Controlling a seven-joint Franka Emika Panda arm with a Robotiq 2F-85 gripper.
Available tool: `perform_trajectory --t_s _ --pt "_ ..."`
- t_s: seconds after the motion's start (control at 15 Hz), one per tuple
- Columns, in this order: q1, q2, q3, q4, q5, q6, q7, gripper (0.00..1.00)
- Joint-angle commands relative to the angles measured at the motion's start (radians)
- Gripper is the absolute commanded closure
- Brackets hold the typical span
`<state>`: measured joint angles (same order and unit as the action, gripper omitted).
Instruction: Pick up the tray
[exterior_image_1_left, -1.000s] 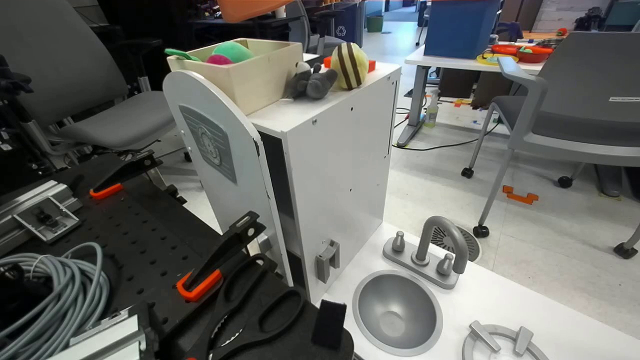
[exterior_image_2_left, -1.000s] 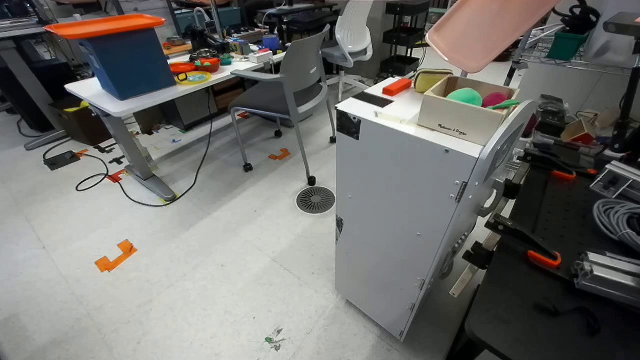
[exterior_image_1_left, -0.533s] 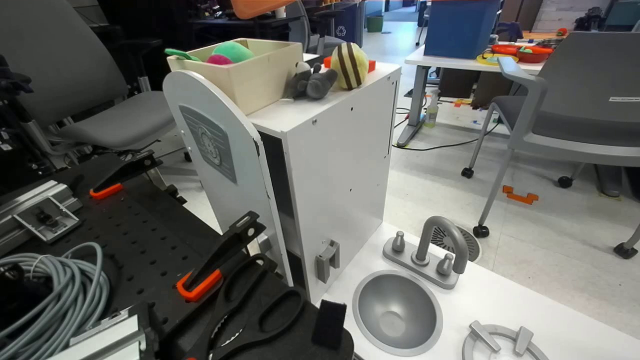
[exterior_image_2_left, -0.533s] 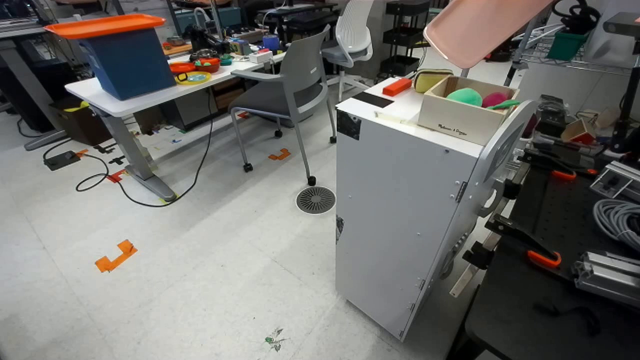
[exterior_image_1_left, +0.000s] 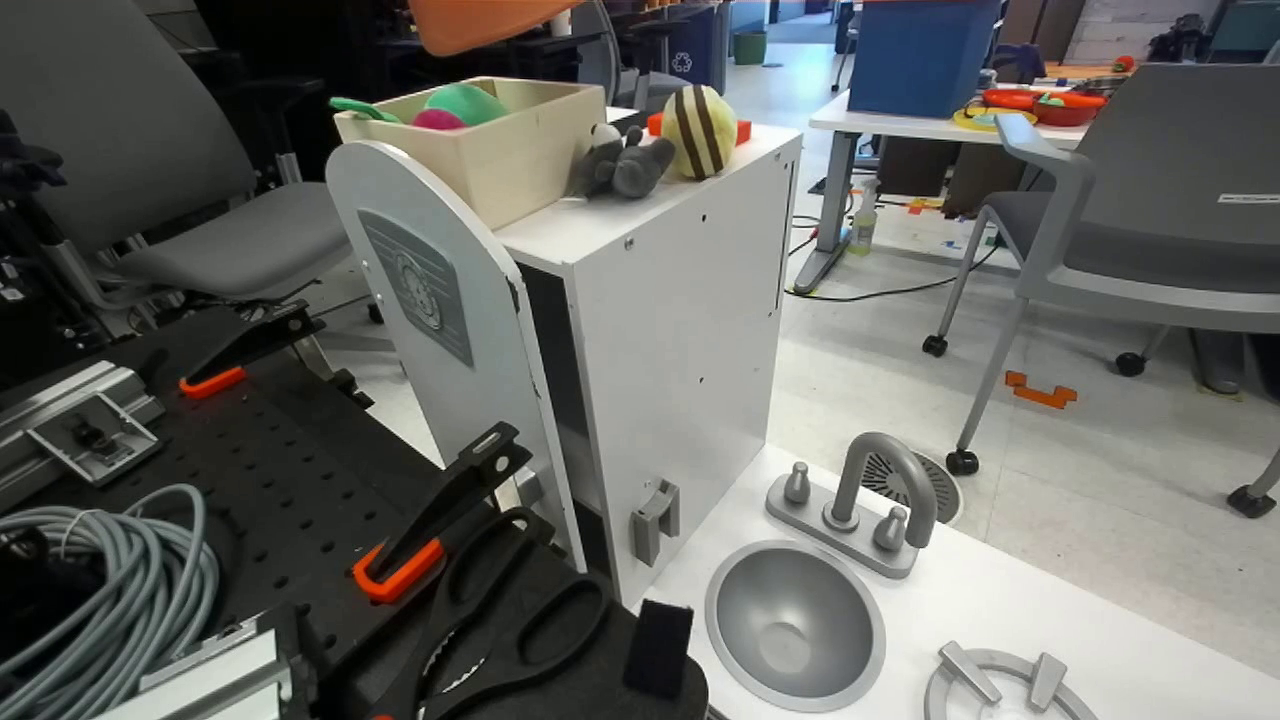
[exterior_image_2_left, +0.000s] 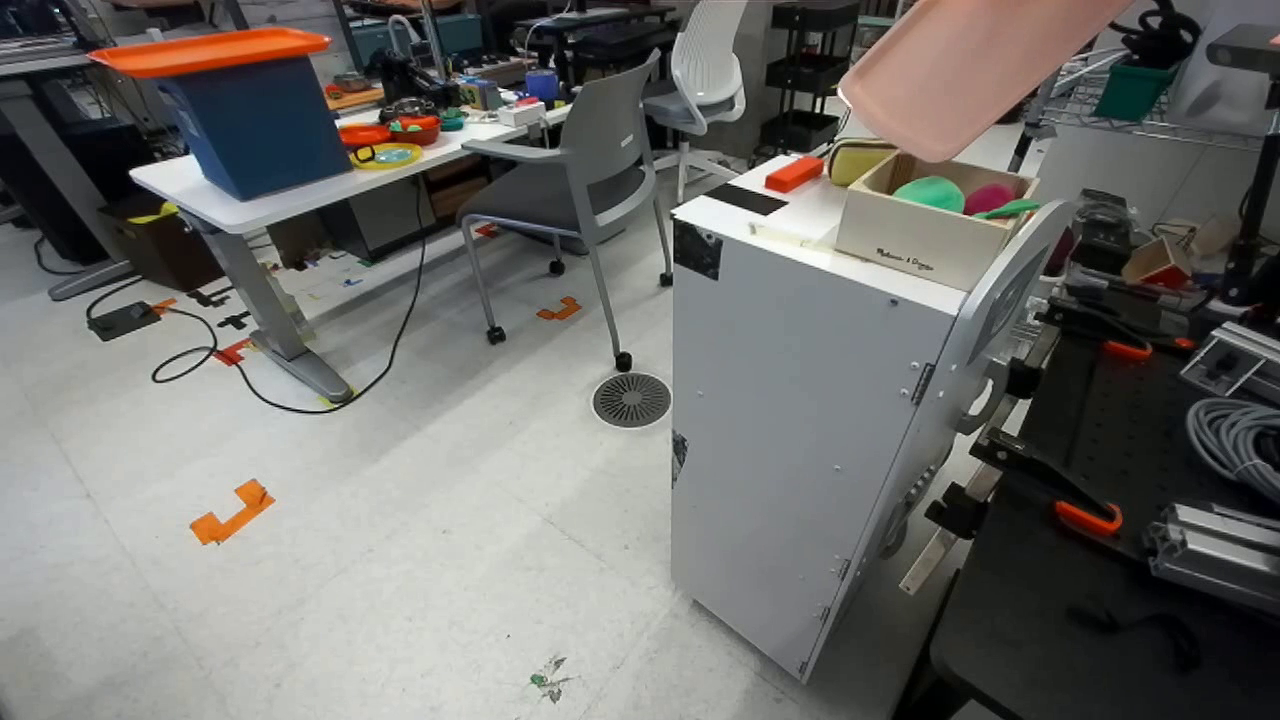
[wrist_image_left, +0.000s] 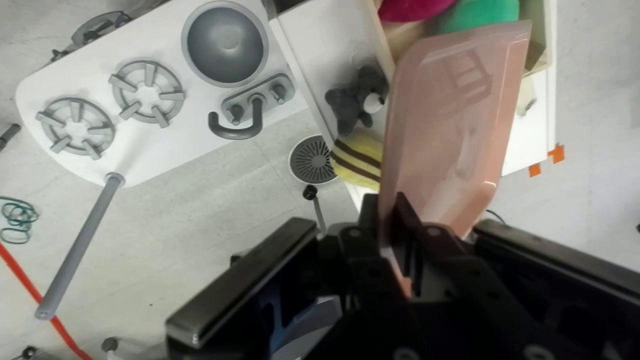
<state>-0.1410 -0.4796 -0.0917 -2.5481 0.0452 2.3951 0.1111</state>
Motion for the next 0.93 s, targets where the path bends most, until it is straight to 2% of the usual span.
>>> perform_trajectory --t_s 0.0,0.47,0.87 --pt "0.083 -0.009 -0.056 -0.018 0.122 0.005 -0.132 0.98" --pt "0.129 0.003 -0.103 -0.028 0.237 -0.019 -0.26 0.98" --pt "0.087 0.045 -0.099 -0.043 0.199 -0.013 -0.244 0.98"
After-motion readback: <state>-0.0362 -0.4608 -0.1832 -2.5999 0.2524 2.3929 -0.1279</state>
